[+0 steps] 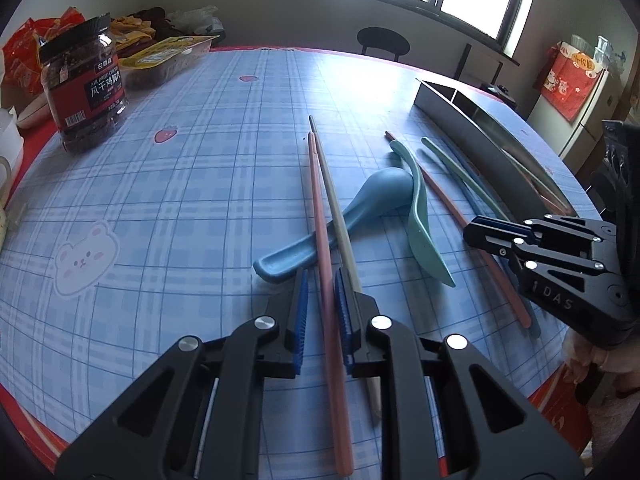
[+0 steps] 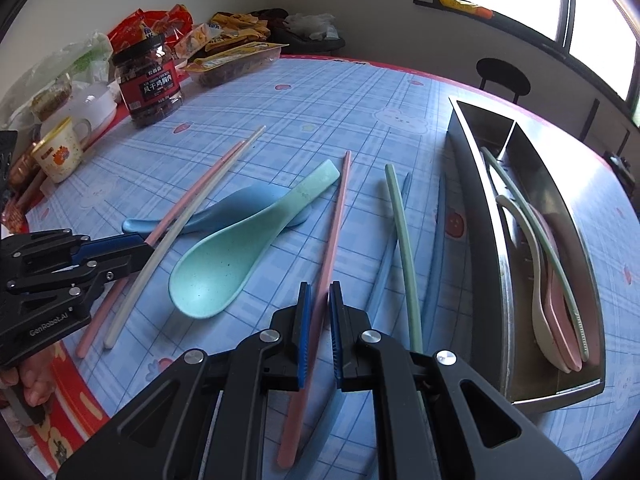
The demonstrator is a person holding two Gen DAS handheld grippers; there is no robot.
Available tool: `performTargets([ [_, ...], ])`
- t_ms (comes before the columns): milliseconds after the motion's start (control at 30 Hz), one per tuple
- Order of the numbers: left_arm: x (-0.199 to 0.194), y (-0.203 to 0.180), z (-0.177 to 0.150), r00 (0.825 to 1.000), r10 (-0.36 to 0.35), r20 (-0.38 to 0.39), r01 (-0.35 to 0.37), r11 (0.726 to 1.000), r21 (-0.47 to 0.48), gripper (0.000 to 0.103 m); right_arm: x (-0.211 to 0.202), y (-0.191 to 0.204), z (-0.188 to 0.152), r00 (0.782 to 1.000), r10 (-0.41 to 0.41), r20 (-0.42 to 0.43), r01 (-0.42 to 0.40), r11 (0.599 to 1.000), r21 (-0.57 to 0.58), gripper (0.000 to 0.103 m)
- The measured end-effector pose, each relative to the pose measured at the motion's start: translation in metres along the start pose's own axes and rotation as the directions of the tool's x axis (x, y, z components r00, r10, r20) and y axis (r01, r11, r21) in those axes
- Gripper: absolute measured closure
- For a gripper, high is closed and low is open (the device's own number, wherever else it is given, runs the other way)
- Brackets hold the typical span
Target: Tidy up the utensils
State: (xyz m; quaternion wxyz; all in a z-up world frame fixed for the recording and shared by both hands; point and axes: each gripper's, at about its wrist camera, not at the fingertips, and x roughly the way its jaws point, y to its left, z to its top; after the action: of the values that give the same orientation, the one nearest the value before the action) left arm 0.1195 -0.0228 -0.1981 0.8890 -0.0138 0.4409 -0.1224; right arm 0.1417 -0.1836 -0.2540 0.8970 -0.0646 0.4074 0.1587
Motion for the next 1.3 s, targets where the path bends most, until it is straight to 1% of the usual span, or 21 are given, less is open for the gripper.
performTargets([
  [133,-0.001,0.0,0.0,1.0,0.0,0.001,0.0,1.0,-0.002,0.087,0.0,0.004,-0.003,0.999,-0.038,0.017,0.038,0.999,-0.024,0.093],
  [233,-0.001,0.003,0.0,1.0,-0.001,0.0,0.001,1.0,-0.014,0.092,0.0,0.01,-0.005,0.997,-0.07,0.024,0.072,0.996,-0.057,0.095],
  [433,-0.005,0.002,-0.004,1.0,-0.026,0.004,0.026,1.0,-0.002,0.092,-0.004,0.009,-0.007,0.995,-0.092,0.041,0.094,0.994,-0.058,0.096],
  [467,-0.007,0.002,-0.004,1.0,-0.022,0.014,0.022,1.0,0.0,0.092,-0.006,0.009,-0.007,0.994,-0.092,0.05,0.095,0.994,-0.054,0.097],
  [567,-0.016,0.003,-0.006,0.998,-0.029,0.054,0.029,1.0,-0.002,0.092,-0.017,0.007,-0.009,0.991,-0.084,0.108,0.089,0.995,-0.037,0.097],
  [700,-0.023,0.009,-0.006,0.996,-0.03,0.088,0.033,0.999,-0.032,0.092,-0.028,0.003,-0.012,0.982,-0.082,0.169,0.085,0.996,-0.011,0.097],
  [867,-0.033,0.015,-0.008,0.99,-0.015,0.142,0.025,0.997,-0.067,0.092,-0.036,-0.001,-0.012,0.976,-0.072,0.207,0.072,0.997,0.009,0.097],
  [1033,-0.039,0.018,-0.01,0.987,-0.002,0.163,0.017,0.996,-0.088,0.092,-0.043,-0.004,-0.013,0.968,-0.055,0.246,0.051,0.998,0.023,0.097],
  [1167,-0.042,0.02,-0.01,0.984,0.002,0.18,0.015,0.995,-0.094,0.092,-0.053,-0.006,-0.016,0.956,-0.039,0.292,0.031,0.999,0.03,0.097],
  [1300,-0.047,0.02,-0.013,0.979,0.019,0.202,0.001,0.995,-0.096,0.092,-0.066,-0.01,-0.023,0.931,-0.023,0.363,0.009,0.999,0.041,0.097],
])
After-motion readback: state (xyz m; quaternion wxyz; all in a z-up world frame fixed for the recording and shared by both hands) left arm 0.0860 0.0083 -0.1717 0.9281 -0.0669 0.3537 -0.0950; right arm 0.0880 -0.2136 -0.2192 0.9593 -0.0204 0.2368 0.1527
